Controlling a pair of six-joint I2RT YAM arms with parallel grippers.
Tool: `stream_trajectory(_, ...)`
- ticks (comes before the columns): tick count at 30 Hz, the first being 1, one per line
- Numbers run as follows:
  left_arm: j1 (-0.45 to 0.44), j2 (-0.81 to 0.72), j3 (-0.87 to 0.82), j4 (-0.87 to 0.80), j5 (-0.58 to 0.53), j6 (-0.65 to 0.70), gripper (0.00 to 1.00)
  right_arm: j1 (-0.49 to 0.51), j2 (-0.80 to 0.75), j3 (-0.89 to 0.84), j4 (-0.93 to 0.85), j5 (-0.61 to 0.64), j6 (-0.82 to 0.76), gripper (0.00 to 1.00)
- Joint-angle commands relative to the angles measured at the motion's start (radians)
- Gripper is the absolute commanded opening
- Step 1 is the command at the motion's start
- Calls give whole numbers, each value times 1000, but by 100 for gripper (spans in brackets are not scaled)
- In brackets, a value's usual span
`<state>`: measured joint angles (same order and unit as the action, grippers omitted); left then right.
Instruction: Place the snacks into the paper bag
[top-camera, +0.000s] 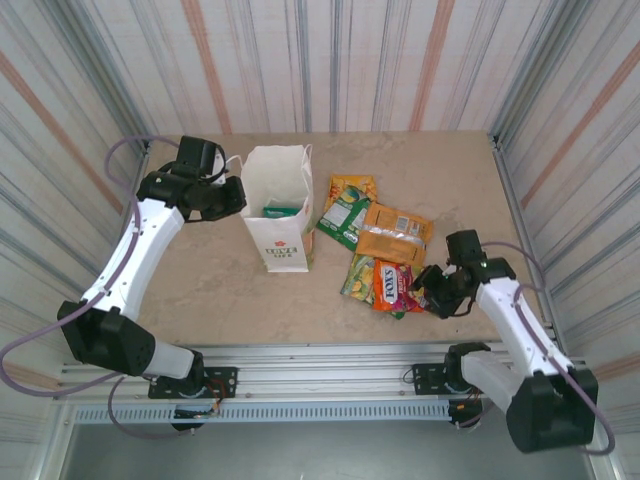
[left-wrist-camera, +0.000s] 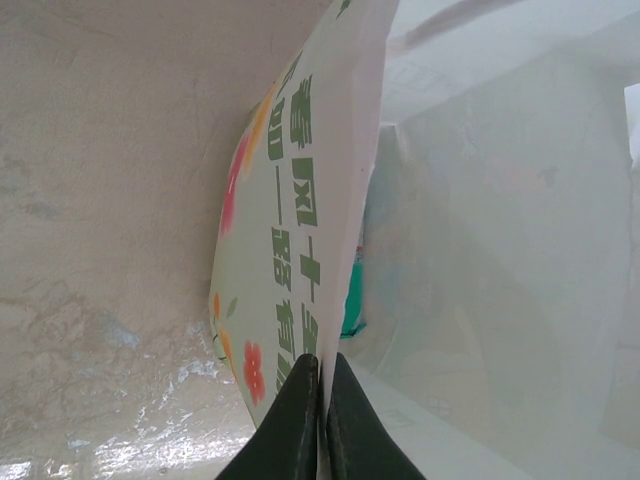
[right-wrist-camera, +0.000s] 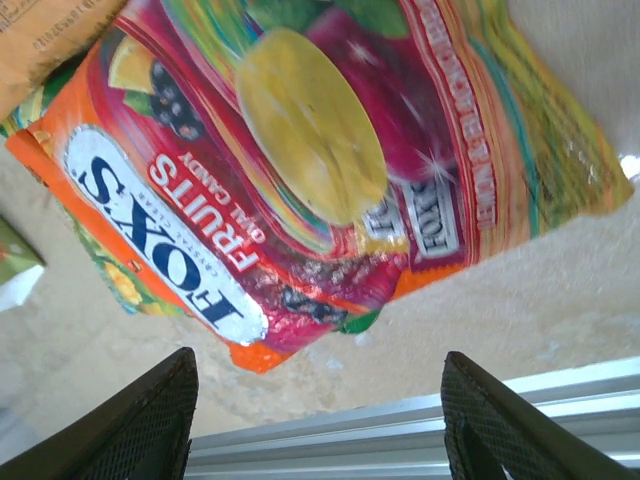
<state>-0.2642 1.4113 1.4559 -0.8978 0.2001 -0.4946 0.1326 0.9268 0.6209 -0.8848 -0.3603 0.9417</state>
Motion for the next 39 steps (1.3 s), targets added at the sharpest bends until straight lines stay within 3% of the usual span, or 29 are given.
stream_trajectory(1,-9,-31,-25,3,3,17,8,28,-78,-72,48,-29,200,65)
stream_trajectory(8,-9,-33,-38,12,19,24,8,61,-52,-208,184,-16,276,65)
stream_trajectory(16,-9,-34,-31,8,19,30,9,16,56,-246,479,-29,267,67)
stream_trajectory(27,-9,-26,-7,1,10,30,9,-156,270,-99,683,-68,-17,66)
stream_trajectory(32,-9,-32,-10,1,1,28,8,-199,285,-35,594,-69,-107,65)
stream_trajectory(39,-9,-31,-18,1,3,30,9,-198,213,-79,412,-40,-93,64)
